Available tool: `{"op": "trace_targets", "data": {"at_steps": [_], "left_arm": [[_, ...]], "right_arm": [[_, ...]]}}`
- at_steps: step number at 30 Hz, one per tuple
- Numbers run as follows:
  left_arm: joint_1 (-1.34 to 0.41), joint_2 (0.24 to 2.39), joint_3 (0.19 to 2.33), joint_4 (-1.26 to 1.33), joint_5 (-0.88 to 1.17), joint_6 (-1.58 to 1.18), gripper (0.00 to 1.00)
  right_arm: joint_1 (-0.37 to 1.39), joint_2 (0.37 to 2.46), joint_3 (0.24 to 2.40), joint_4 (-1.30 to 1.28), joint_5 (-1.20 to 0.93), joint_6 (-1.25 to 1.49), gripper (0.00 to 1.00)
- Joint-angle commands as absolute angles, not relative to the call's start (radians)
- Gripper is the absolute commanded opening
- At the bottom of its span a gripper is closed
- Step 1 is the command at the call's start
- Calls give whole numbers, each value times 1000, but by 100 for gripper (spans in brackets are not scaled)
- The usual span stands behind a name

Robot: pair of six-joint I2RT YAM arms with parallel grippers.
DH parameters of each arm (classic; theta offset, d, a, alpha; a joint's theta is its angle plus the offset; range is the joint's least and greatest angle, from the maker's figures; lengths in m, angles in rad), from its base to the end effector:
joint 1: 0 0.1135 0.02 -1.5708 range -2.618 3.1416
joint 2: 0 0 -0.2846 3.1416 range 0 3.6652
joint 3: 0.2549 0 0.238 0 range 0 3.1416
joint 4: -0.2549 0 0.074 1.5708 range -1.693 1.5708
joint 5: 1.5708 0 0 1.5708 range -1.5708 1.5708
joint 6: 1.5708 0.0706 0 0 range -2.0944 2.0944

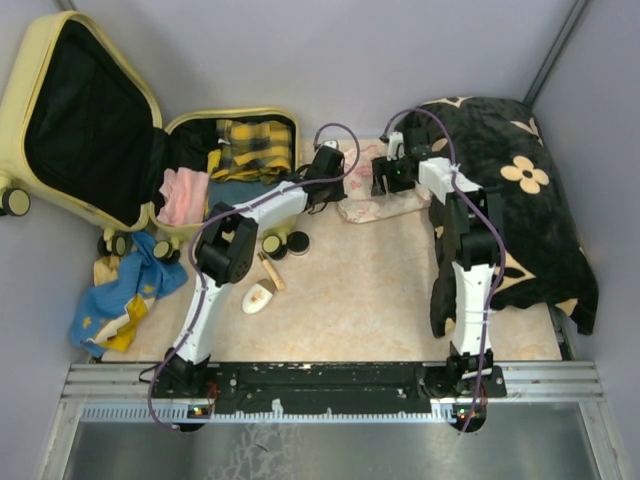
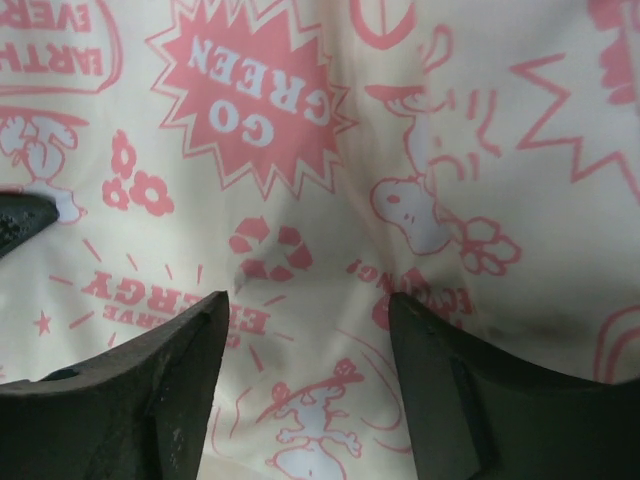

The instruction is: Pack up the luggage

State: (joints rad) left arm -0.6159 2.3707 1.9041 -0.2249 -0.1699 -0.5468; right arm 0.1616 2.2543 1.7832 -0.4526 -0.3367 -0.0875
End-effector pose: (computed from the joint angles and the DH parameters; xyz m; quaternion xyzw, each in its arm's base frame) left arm 0.4701 -0.3181 0.1702 -0.0049 0.9023 -0.1687 0.3966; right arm 0.5065 0.1062 0.1709 -0.1690 0.9209 0.1704 0.3073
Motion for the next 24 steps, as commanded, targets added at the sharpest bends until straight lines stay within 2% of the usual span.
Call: {"op": "trace_targets", "data": {"at_steps": [1, 4, 9, 16, 24], "left_arm": [[-607, 2262, 1931, -247, -266, -321, 0], [-606, 2213, 1891, -257, -303, -243, 0], [-585, 2146, 1835, -283, -354, -176, 0], [-555, 2111, 1802, -325, -391, -111, 0], [-548, 2118, 1798, -326, -396, -72, 0]], "right_arm": [[147, 2135, 1817, -509, -363, -81, 72], [146, 2087, 1817, -504, -394, -78, 85], [132, 2035, 1827, -528, -433, -77, 99], [92, 2047, 1867, -542, -354, -89, 99], [75, 2314, 2232, -653, -257, -114, 99]]}}
